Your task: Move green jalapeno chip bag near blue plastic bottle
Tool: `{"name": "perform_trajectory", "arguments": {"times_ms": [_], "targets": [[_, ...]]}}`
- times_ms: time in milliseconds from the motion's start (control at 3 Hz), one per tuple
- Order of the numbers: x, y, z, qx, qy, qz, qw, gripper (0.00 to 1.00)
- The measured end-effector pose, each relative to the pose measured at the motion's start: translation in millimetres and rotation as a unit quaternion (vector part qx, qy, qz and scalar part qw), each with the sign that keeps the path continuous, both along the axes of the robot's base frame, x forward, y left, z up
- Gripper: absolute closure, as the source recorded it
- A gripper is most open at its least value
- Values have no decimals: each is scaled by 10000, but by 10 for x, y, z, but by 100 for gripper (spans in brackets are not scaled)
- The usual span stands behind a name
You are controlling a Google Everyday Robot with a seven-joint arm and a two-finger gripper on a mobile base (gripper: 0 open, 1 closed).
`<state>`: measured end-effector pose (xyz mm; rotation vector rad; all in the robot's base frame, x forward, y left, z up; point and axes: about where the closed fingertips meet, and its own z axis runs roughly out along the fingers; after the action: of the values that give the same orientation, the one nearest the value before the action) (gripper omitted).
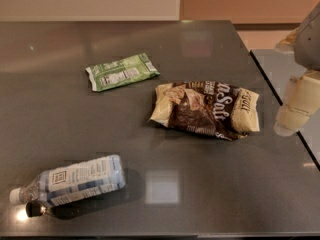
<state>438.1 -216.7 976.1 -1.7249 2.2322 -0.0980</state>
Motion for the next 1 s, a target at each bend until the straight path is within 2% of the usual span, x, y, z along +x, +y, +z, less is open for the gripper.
{"name": "perform_trajectory", "arguments": {"times_ms": [333, 667, 1000], "targets": [[0, 0, 0, 0, -1, 0, 10000, 0], [97, 126, -28, -6, 71, 342, 9994, 0], [386, 398, -97, 127, 59, 760, 9970, 0]]}}
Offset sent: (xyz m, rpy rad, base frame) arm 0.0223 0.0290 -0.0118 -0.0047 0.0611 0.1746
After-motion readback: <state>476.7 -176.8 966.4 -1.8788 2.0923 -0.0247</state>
